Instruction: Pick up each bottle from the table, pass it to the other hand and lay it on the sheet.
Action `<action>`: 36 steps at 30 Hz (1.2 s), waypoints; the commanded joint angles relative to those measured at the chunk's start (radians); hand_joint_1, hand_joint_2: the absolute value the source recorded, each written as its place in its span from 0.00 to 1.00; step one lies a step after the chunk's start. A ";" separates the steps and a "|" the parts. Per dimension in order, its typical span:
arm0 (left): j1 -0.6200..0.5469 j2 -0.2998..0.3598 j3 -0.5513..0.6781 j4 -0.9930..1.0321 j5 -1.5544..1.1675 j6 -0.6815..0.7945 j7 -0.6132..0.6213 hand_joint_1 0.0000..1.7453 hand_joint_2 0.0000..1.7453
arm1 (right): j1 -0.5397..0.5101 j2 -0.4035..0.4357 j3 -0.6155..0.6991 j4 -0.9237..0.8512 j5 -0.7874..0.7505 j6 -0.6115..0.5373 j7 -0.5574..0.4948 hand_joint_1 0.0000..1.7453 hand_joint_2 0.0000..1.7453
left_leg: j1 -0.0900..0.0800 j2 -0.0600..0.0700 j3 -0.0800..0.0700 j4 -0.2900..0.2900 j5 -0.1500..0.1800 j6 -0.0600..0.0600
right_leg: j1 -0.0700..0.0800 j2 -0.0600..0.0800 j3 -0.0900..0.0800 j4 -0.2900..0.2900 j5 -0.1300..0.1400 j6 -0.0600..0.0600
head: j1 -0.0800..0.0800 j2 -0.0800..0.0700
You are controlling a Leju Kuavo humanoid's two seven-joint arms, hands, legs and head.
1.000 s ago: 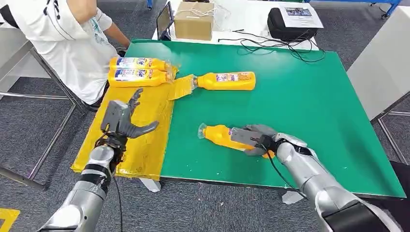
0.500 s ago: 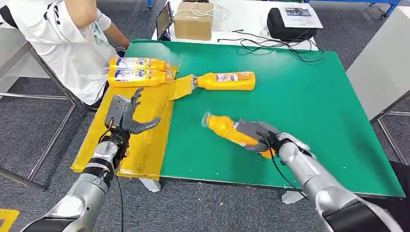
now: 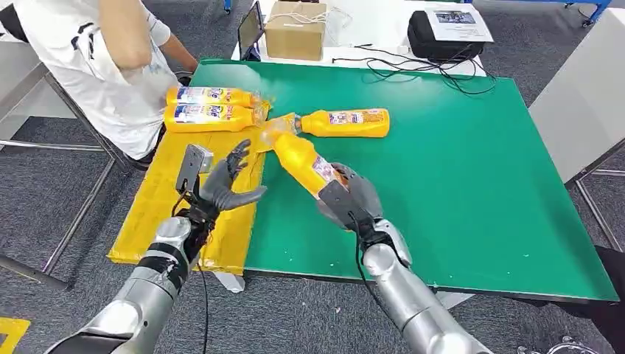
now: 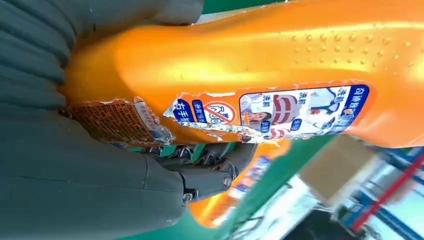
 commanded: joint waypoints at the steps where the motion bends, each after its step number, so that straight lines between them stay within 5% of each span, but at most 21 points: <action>1: -0.063 0.009 -0.085 0.090 0.142 -0.147 0.056 0.00 1.00 | -0.057 0.040 0.001 0.032 0.027 -0.009 -0.036 1.00 1.00 | 0.000 0.000 0.001 0.000 -0.001 -0.001 | 0.000 0.000 0.001 0.001 -0.001 -0.001 | 0.000 0.000; 24: -0.087 0.024 -0.169 0.090 0.266 -0.213 0.081 0.00 1.00 | -0.067 0.046 0.074 0.089 0.078 0.029 -0.064 1.00 1.00 | 0.001 0.001 0.006 0.001 -0.004 -0.002 | 0.001 0.001 0.005 0.002 -0.004 -0.002 | 0.000 0.000; 36: -0.113 0.011 -0.213 0.133 0.310 -0.192 0.082 0.00 1.00 | -0.127 0.101 0.271 0.223 0.245 0.072 -0.028 1.00 1.00 | 0.001 0.000 0.003 0.000 -0.001 -0.001 | 0.001 -0.001 0.002 0.001 -0.002 -0.001 | 0.000 0.000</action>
